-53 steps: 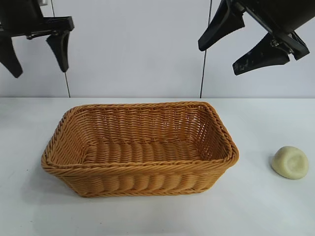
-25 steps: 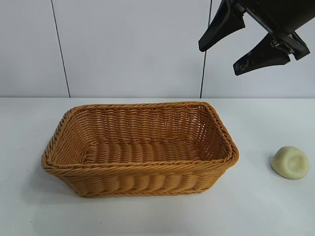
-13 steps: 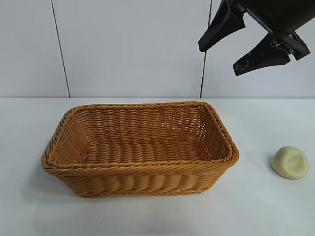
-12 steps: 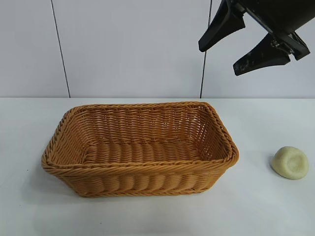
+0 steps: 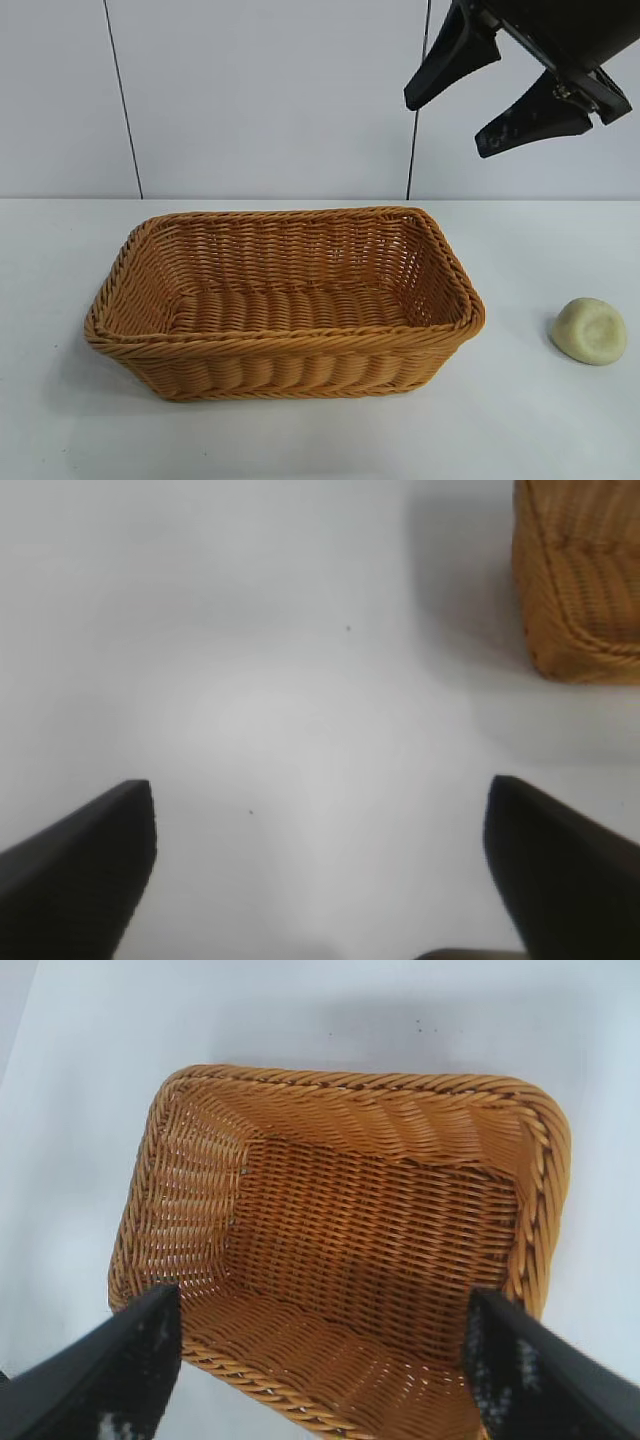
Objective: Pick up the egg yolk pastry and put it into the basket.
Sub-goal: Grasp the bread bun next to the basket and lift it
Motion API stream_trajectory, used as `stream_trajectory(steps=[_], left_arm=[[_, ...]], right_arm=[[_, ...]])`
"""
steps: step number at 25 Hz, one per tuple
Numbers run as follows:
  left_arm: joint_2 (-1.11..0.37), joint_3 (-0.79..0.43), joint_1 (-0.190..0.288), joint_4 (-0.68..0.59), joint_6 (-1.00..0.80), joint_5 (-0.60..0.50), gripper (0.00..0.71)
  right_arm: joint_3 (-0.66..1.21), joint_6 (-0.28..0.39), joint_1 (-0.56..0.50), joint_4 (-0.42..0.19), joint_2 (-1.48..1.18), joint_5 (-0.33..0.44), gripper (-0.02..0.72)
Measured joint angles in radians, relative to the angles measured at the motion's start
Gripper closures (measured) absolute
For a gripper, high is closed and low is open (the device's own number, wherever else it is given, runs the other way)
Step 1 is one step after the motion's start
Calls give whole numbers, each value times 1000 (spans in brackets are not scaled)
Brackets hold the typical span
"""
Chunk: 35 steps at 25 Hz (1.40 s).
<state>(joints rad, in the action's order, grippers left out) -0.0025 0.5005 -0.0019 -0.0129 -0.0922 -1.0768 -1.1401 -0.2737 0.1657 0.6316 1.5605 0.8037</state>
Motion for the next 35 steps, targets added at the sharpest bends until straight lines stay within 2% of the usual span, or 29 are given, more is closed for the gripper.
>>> stream_trajectory(steps=[3, 5, 7, 9, 13, 19, 35], left_arm=[[0, 0, 0, 0, 0, 0, 67], [0, 0, 0, 0, 0, 0, 67], [0, 0, 0, 0, 0, 0, 67], [0, 0, 0, 0, 0, 0, 67], [0, 0, 0, 0, 0, 0, 67], [0, 0, 0, 0, 0, 0, 67], [0, 0, 0, 0, 0, 0, 67]], right_arm=[[-52, 127, 0, -185, 0, 22, 141], [-86, 224, 0, -350, 0, 52, 141], [-108, 307, -6, -476, 0, 88, 141], [-115, 350, -25, -550, 5, 124, 141], [-120, 365, -87, -583, 50, 164, 141], [-120, 367, -154, -591, 165, 150, 141], [-121, 365, -160, -588, 494, 74, 141]])
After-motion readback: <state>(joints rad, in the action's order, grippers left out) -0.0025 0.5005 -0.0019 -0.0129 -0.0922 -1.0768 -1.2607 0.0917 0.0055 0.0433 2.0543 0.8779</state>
